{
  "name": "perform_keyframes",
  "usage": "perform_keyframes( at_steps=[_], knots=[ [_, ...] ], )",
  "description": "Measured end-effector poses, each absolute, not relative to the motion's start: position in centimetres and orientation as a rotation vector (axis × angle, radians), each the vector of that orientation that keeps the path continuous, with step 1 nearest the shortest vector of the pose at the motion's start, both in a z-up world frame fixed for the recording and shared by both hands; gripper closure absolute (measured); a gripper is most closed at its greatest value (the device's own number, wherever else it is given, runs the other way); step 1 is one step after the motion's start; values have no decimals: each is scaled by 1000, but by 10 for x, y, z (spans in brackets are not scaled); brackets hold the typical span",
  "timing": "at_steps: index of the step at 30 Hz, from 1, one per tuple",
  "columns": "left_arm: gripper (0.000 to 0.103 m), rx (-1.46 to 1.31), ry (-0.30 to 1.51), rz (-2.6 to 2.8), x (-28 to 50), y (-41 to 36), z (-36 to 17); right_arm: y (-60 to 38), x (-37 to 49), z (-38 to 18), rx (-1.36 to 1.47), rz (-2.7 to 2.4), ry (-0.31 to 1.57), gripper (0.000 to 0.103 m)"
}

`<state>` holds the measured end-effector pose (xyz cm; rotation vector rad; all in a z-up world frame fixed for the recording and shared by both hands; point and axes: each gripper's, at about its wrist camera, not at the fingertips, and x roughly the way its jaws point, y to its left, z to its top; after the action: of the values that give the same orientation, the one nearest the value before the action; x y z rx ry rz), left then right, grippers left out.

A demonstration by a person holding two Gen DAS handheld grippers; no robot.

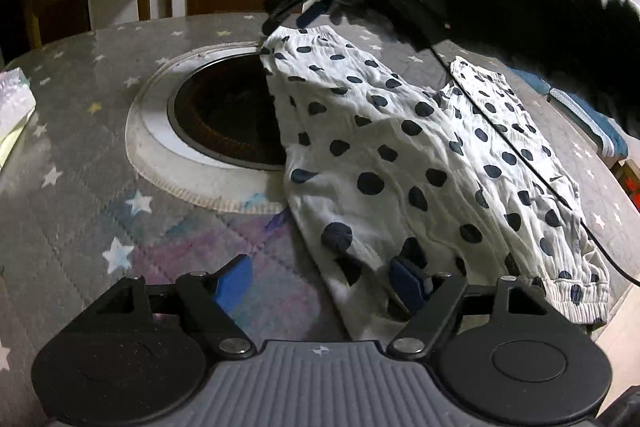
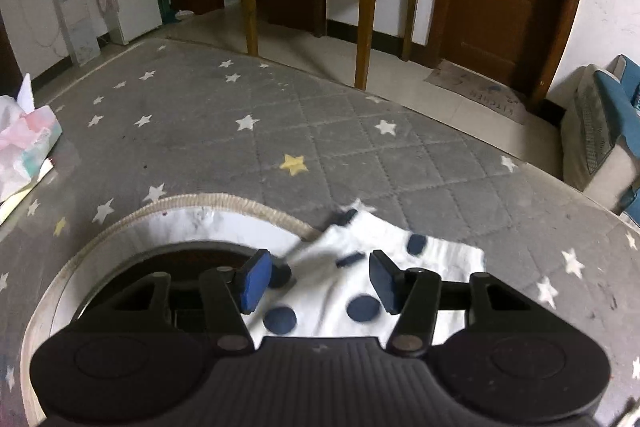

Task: Fold clothes
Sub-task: 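Pull the waistband with the right gripper to stretch the stacked legs straight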

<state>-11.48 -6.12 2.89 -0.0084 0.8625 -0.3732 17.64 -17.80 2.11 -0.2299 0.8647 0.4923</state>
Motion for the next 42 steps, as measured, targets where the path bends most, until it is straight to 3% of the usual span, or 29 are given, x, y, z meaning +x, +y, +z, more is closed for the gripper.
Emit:
perform_keyframes(
  at_steps=[12,20,21,22,27,32,42],
  knots=[
    [27,-49,861,-435,-119,-56,31,-165,201,-3,-187,398,898,48],
    [28,-59,870,-462,-124,-57,35,-163,196,-4,-243,358,873,72],
    [28,-60,875,-462,-124,-58,35,-165,196,-4,-235,351,869,88],
    [28,-62,881,-461,-124,-58,34,-167,196,-3,-226,340,865,95],
    [32,-63,899,-461,-124,-62,30,-183,193,4,-151,339,855,98],
    [51,-86,903,-466,-120,-65,30,-194,191,11,-108,342,846,99],
    [51,-113,925,-496,-127,-67,30,-229,185,43,-12,337,797,99]
  ],
)
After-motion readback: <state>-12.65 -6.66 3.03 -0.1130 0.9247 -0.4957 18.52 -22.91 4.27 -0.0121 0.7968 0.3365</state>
